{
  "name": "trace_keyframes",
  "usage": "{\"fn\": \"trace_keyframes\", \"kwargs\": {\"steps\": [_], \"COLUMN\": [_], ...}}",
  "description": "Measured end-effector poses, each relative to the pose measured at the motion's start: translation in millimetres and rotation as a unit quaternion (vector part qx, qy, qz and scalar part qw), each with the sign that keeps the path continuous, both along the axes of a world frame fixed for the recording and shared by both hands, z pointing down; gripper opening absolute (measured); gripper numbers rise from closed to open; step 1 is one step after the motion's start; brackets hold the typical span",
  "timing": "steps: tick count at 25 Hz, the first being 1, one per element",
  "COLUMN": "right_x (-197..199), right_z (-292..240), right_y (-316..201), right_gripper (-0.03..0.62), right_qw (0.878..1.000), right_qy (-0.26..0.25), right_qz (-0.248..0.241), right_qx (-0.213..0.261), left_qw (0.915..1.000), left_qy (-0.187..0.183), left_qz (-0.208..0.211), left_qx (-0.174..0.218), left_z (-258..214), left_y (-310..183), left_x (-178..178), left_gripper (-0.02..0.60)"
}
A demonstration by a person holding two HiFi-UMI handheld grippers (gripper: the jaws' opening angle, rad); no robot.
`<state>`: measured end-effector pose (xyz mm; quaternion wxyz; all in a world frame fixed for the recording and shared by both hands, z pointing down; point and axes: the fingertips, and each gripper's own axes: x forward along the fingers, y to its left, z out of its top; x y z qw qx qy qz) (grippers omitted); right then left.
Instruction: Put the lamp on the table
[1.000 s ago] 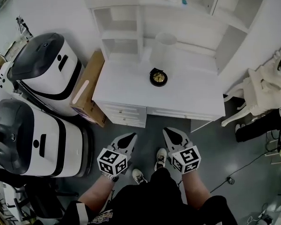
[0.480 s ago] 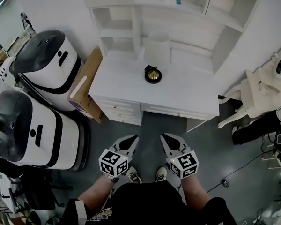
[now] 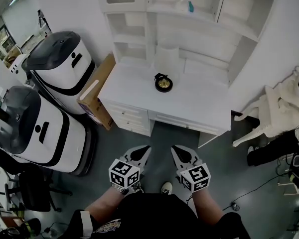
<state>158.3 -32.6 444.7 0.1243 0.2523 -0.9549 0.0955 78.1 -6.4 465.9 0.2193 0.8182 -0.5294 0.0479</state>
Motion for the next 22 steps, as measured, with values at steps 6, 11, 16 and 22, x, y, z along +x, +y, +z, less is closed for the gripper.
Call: {"fn": "trace_keyframes", "kwargs": {"steps": [6,11,16,22], "right_x": [9,8,5,-1], "right_z": [0,1,2,5], "right_y": [7,12,12,11], "right_gripper": [0.025,0.025,0.025,0.023], "right_qw": [1.000,1.000,1.000,1.000], "right_qy": [0.002,0.002,0.003,0.004], "right_qz": [-0.003,-0.002,0.002,0.008], "right_qx": [-0.001,-0.002,-0.003,-0.006], "left_qw": [1.0000,0.9999,0.9996,0.9992], "left_qy": [0.004,-0.001,-0.003,-0.004], "left_qz": [0.003,0.015,0.028,0.038], "left_qx": [0.006,0.007,0.007,0.003], "left_z": [-4,-5,-5,-3], "left_y": [-1,-4,-9,-9], "left_x": [15,18,19,17], "left_gripper": [0.000,0.000,0.000,0.000]}}
